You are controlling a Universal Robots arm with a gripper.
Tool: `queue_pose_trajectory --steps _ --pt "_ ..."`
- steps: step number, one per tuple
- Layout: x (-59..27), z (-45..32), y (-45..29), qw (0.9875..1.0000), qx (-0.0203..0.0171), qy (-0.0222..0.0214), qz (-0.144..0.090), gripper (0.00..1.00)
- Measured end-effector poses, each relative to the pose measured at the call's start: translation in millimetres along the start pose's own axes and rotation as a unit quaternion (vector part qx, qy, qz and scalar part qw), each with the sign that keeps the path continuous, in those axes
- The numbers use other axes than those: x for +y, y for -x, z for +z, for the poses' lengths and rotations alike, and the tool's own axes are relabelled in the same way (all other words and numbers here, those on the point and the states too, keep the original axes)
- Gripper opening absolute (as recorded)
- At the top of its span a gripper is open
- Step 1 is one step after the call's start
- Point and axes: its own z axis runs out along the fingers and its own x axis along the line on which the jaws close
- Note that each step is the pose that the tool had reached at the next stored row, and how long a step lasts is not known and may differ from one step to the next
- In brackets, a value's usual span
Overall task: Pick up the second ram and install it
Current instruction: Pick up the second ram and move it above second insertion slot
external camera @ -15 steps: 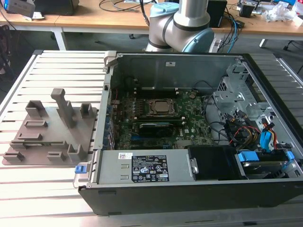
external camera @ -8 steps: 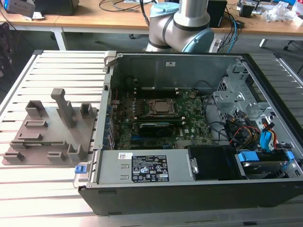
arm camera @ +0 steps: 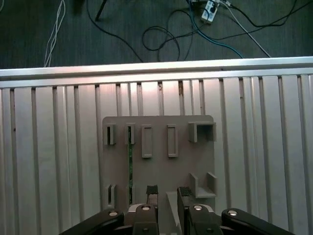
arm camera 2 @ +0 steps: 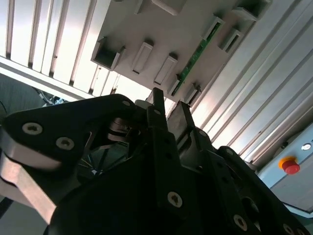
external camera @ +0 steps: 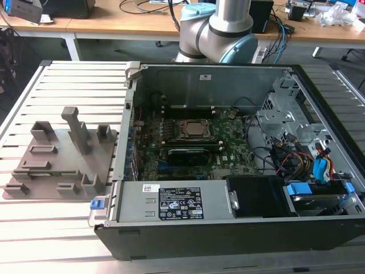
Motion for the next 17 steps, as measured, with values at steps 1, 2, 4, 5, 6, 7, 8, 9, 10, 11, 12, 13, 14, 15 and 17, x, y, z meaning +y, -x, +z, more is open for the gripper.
queue_pose_trajectory --steps 1,2,4,5,6,7,8,9,10,11,12,13,14,15,17 --pt "0.0 0.1 0.0 1.0 -0.0001 -0.0001 0.0 0.3" --pt "0.0 0.1 0.0 1.0 -0.0001 -0.0001 0.0 0.3" --pt "0.0 0.4 -0.1 1.0 -0.0001 -0.0001 0.0 0.3" --pt "-0.1 0.9 -0.1 1.0 -0.0001 -0.0001 0.0 0.3" --pt "-0.1 2.6 -0.2 1.0 -0.0001 -0.0001 0.0 0.3" --pt "-0.2 4.8 -0.5 1.0 -0.0001 -0.0001 0.0 0.3" --pt "-0.3 6.3 -0.7 1.0 -0.0001 0.0 0.0 0.3" --pt "-0.4 7.4 -0.8 1.0 -0.0001 0.0 0.0 0.3" --pt "-0.5 8.8 -1.0 1.0 -0.0001 -0.0001 0.0 0.3" --pt "-0.5 9.8 -1.1 1.0 -0.0001 0.0 0.0 0.3" --pt "-0.6 11.1 -1.3 1.0 0.0 0.0 0.0 0.3" --pt "-0.7 12.3 -1.4 1.0 -0.0001 -0.0001 0.0 0.3" --pt "-0.7 13.2 -1.5 1.0 0.0 0.0 0.0 0.3" --pt "-0.7 14.0 -1.6 1.0 -0.0001 0.0 0.0 0.3" --pt "-0.8 15.3 -1.8 1.0 -0.0001 0.0 0.0 0.3"
